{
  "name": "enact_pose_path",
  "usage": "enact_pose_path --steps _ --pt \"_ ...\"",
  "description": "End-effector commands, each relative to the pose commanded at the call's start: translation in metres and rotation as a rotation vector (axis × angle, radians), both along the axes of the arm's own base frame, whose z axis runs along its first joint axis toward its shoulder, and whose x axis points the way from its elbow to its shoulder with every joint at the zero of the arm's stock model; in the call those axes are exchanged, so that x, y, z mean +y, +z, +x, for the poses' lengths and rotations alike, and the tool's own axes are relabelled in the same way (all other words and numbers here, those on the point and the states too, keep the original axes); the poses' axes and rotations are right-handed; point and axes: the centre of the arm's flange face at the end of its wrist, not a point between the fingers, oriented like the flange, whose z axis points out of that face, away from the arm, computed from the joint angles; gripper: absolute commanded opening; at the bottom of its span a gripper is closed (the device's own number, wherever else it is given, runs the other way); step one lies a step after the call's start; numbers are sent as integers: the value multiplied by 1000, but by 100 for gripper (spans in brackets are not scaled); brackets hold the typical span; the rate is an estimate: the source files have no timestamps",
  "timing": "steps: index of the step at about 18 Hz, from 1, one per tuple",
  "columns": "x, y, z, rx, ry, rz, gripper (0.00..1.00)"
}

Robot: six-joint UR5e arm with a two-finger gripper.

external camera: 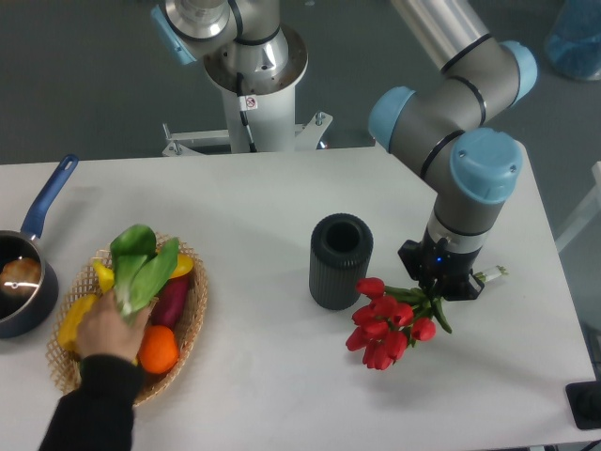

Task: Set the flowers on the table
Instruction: 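Open the gripper to release the tulips onto the table and lift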

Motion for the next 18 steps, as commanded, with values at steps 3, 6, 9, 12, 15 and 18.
enact_pose_path --steps 3,6,9,12,15,18 --pt "0 -2 0 -1 -1 -1 100" --pt "0 1 0 10 -11 4 100" --pt "-1 7 -1 21 -11 9 100" --pt "-2 9 -4 37 -4 18 100" --pt "-13 13 -12 42 12 25 100" --pt "-11 18 -13 51 12 31 100"
